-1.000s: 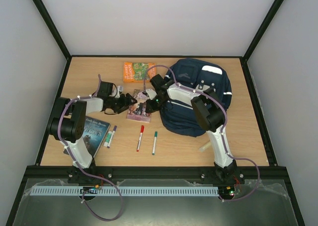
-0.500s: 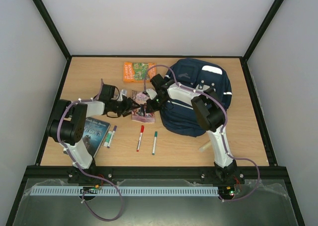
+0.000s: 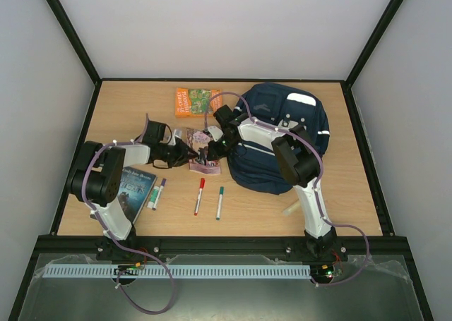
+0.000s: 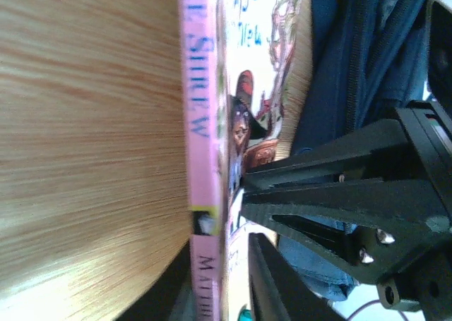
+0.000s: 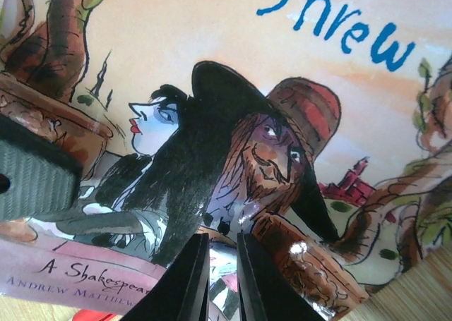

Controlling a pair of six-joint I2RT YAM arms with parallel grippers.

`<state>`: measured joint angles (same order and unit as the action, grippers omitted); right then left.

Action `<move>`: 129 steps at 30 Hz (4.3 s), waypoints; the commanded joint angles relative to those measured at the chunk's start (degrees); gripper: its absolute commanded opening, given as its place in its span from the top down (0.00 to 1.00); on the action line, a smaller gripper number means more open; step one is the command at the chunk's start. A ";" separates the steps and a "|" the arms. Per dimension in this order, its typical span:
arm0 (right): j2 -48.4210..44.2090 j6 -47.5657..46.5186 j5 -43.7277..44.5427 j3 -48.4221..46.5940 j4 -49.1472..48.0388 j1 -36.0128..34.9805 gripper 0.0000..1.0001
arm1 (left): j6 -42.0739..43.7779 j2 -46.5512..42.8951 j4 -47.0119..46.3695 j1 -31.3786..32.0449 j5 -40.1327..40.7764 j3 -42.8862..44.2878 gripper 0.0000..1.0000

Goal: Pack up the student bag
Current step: Pick up the book from the center of the board, then place the book in the student bag.

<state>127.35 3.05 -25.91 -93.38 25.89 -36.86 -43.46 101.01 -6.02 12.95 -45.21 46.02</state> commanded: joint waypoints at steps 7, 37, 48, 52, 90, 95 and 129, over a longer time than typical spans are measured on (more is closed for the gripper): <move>4.24 -0.96 3.67 2.49 4.16 -0.76 0.85 | 3.54 -2.84 7.00 1.64 1.88 1.67 0.98; -48.94 -0.92 -34.36 28.79 -9.36 19.91 0.00 | 10.58 -33.96 8.86 10.68 -5.00 13.94 0.98; -45.99 -4.85 -49.69 23.05 -5.63 18.37 0.00 | 5.11 -32.08 -0.52 11.31 -11.09 14.05 0.98; -45.72 -3.97 -51.34 22.99 -5.67 16.36 0.00 | 4.39 -30.36 -1.69 11.31 -11.43 14.79 0.98; -51.21 17.79 -42.34 30.40 -22.02 18.73 0.62 | 13.06 -29.47 7.09 10.87 -2.58 12.08 0.98; -50.59 19.91 -42.30 29.93 -24.13 18.93 0.72 | 12.46 -29.38 5.94 10.91 -2.76 11.11 0.98; -59.27 -9.94 -19.28 27.99 11.07 61.81 0.99 | 13.71 -7.46 12.79 15.39 8.36 16.12 0.36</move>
<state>70.89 2.17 -45.67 -64.25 25.69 18.52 -30.89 91.98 5.61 25.45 -36.69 59.20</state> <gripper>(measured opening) 0.031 0.650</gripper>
